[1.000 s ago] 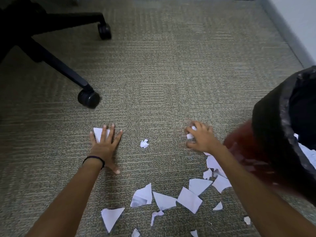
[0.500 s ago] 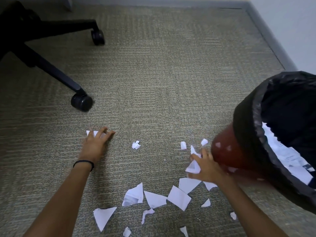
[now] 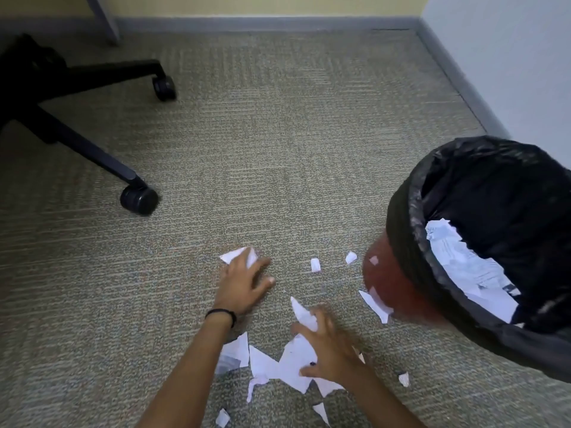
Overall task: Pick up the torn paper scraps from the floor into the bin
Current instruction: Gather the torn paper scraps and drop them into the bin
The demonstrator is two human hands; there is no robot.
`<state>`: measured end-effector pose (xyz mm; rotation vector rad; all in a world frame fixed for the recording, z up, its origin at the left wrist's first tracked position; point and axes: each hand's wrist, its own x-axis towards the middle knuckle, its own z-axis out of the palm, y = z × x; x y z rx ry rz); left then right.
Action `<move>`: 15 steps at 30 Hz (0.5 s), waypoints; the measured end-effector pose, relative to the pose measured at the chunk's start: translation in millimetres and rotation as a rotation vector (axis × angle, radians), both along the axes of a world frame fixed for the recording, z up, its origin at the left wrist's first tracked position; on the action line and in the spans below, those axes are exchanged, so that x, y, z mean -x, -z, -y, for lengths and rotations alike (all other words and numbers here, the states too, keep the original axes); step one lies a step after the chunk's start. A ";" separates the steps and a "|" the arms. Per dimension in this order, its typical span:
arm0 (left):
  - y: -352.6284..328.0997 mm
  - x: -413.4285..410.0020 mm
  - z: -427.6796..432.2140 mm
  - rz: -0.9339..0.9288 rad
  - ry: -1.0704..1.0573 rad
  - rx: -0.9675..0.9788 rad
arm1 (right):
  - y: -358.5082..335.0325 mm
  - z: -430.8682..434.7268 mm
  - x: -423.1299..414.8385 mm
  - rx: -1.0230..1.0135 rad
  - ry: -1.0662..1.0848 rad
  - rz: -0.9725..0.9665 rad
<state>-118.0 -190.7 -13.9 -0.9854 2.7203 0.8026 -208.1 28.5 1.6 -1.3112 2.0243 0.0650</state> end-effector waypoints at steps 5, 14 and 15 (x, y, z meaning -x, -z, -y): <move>7.9 5.0 -28.8 -0.017 0.042 0.102 | -0.6 4.0 -23.0 -0.001 -0.252 0.035; -9.0 -23.6 -15.1 -0.009 -0.042 0.029 | -33.2 6.1 -24.0 -0.017 -0.138 0.227; -14.4 -24.5 -14.1 -0.002 -0.089 -0.034 | -38.6 7.5 -18.9 0.005 -0.084 0.239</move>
